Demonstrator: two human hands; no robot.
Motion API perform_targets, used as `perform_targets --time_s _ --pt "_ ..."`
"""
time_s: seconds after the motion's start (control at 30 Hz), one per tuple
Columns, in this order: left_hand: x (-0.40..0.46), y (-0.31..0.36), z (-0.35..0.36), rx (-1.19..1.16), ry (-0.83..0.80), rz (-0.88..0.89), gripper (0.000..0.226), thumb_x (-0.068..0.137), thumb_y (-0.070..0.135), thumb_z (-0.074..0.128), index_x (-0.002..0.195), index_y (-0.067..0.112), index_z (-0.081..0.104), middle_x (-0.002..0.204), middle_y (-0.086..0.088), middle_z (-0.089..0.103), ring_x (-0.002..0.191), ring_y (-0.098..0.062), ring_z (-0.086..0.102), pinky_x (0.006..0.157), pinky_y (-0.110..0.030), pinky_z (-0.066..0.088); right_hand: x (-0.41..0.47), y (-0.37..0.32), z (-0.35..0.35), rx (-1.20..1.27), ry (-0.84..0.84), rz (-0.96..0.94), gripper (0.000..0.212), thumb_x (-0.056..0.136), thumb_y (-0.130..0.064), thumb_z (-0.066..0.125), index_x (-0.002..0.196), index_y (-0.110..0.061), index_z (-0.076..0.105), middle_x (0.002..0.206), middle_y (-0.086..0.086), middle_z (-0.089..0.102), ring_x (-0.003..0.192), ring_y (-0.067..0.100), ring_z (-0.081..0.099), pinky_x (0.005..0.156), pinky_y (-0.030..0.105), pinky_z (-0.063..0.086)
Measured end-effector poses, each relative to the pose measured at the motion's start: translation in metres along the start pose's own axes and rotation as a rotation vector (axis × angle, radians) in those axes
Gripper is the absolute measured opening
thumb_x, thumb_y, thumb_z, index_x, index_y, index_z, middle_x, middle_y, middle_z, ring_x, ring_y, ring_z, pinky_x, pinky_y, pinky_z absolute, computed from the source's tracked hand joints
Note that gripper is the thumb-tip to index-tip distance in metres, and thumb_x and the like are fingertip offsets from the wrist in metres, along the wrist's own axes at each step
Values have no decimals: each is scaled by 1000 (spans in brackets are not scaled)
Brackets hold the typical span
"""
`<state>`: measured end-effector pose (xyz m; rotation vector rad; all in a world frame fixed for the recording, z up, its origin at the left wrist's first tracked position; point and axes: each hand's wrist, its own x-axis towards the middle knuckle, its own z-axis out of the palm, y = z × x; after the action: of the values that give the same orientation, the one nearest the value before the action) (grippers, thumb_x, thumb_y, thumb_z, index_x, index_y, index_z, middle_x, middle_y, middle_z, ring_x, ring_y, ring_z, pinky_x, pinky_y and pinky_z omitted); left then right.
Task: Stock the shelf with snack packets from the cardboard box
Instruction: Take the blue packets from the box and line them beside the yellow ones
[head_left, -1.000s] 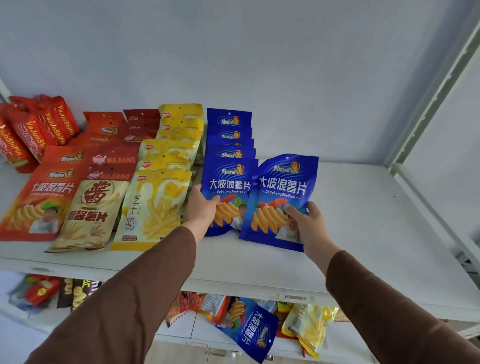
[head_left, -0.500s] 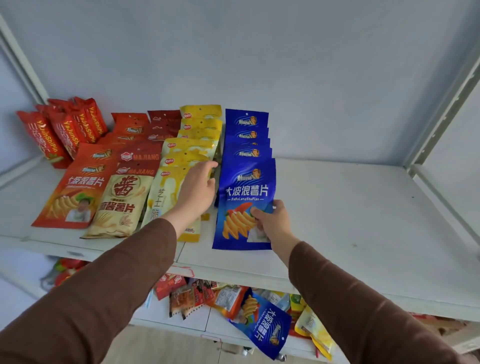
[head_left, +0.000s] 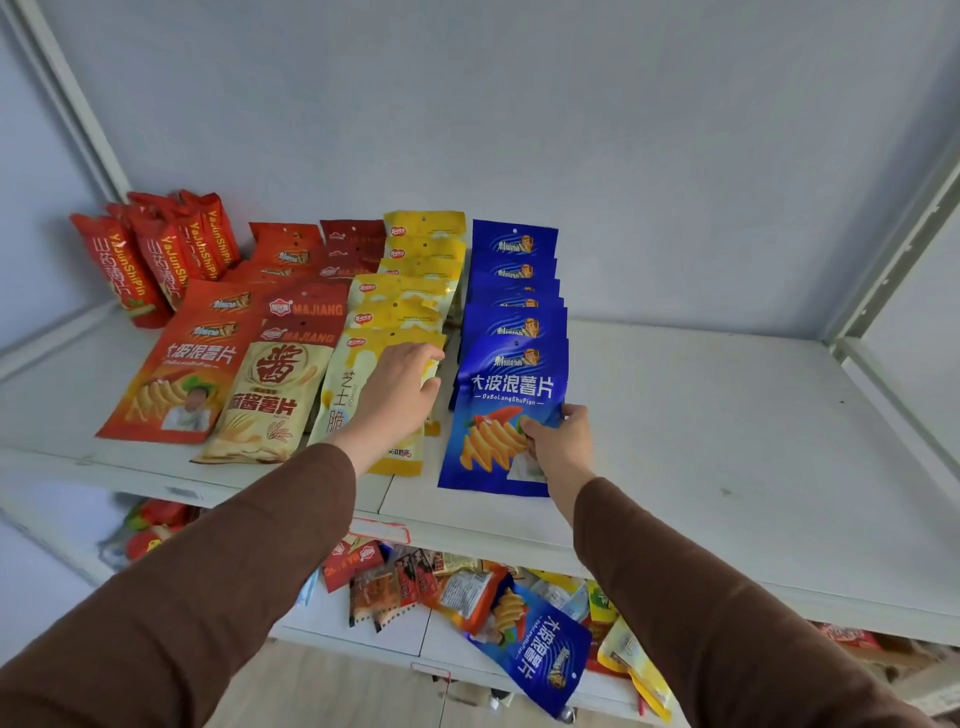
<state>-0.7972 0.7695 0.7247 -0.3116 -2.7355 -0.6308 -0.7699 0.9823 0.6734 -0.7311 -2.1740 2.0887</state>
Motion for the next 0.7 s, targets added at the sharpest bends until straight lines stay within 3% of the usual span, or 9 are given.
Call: perform_targets --time_s 0.1,0.17,0.27,0.5,0.7 --pt "-5 0 -2 -9 2 11 34 98 20 58 133 21 55 138 1 56 133 -19 43 101 -35 44 -2 -3 -5 -103 104 -65 67 86 -36 80 138 -24 40 134 0 53 114 16 62 74 36 61" --pt "-12 -3 -5 -19 14 0 34 98 20 58 132 20 55 137 2 56 132 -19 44 100 -34 43 -9 -4 -9 -259 183 -242 70 86 -35 80 142 -22 40 142 1 45 132 17 45 96 41 55" --pt "-30 -13 -13 -19 31 -26 34 97 20 59 131 19 54 135 1 56 129 -20 46 100 -34 44 -29 -14 -3 -465 166 -580 56 88 -29 75 137 -20 48 139 1 47 129 20 40 105 40 45" --pt "-135 -60 -47 97 54 -228 39 97 23 60 134 17 53 134 -4 56 125 -26 49 96 -42 49 -108 0 59 -841 -295 -985 44 92 -32 66 133 -21 54 137 -1 49 125 23 40 101 38 37" --pt "-298 -86 -69 164 22 -631 38 94 19 60 131 17 56 129 -4 58 120 -27 51 93 -43 47 -184 74 111 -945 -691 -997 45 90 -31 64 133 -23 55 136 0 50 129 27 39 106 47 37"
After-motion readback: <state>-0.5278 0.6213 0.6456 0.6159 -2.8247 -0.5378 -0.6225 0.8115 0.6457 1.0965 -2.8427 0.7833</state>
